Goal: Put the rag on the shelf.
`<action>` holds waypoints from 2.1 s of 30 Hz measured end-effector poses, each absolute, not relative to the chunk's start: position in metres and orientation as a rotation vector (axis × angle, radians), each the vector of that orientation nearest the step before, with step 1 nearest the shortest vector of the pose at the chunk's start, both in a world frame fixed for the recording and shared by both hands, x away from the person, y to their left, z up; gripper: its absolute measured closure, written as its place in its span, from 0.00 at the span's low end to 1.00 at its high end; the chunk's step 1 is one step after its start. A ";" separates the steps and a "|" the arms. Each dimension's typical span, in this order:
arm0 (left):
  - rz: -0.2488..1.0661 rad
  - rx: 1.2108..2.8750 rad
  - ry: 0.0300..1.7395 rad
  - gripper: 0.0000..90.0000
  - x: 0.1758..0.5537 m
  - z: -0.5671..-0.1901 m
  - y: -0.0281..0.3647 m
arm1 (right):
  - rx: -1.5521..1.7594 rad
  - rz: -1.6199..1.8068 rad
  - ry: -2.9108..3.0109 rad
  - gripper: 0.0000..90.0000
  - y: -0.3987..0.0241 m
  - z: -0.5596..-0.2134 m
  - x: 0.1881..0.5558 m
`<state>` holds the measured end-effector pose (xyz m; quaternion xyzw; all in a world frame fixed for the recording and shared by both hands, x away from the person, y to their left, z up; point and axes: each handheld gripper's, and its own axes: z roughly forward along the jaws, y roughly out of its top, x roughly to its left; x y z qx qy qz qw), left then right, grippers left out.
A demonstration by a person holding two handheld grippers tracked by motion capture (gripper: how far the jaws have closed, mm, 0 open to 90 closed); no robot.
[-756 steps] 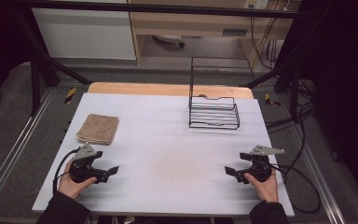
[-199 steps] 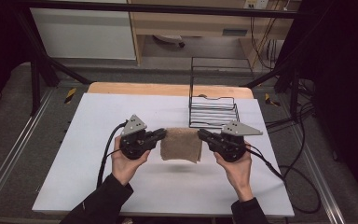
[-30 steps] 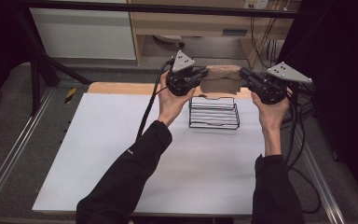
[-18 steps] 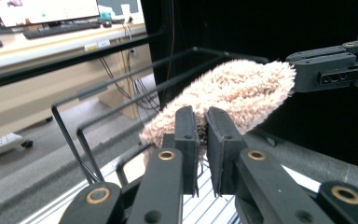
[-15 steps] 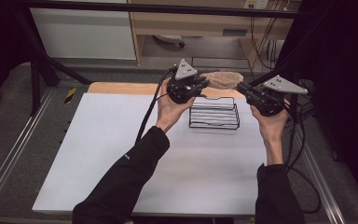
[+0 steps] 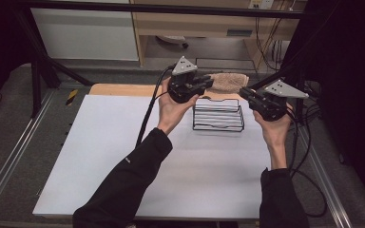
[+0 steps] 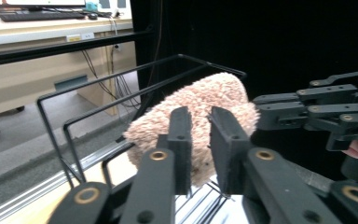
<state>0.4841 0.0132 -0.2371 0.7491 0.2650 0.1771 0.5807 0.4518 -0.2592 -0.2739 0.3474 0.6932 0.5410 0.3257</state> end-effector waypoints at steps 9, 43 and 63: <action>0.436 1.878 0.678 0.99 0.494 -0.262 0.005 | 0.909 1.450 1.814 0.77 -0.260 -0.272 0.448; 0.421 1.964 0.706 0.60 0.458 -0.296 0.067 | 1.088 1.472 1.906 0.41 -0.252 -0.304 0.432; 0.443 2.036 0.850 0.23 0.413 -0.350 0.156 | 1.096 1.424 2.088 0.06 -0.234 -0.339 0.404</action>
